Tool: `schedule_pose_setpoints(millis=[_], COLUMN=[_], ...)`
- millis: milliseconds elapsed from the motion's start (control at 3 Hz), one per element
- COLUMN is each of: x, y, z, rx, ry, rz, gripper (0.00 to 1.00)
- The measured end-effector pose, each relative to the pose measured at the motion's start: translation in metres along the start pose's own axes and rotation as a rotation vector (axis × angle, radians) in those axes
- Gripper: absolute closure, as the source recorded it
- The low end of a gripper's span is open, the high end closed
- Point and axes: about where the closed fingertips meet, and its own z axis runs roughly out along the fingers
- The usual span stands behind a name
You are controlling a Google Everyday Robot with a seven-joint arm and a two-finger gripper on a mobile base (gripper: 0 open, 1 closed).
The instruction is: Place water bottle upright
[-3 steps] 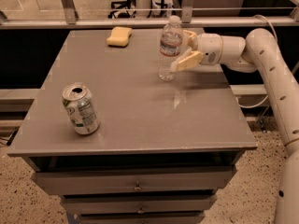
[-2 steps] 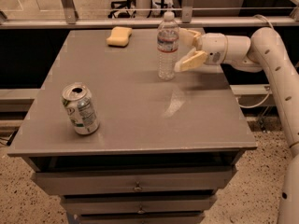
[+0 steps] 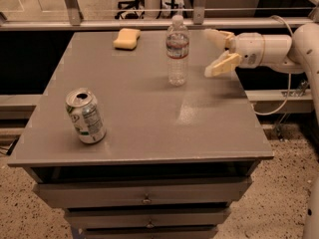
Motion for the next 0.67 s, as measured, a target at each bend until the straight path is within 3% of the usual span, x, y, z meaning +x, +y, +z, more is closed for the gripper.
schedule_pose_setpoints(millis=[333, 667], x=[0.0023, 0.0024], y=[-0.0004, -0.0007], z=[-0.0475, -0.0520], rx=[0.066, 0.073], ry=[0.052, 0.055], rz=[0.000, 0.000], gripper=[0.00, 0.00])
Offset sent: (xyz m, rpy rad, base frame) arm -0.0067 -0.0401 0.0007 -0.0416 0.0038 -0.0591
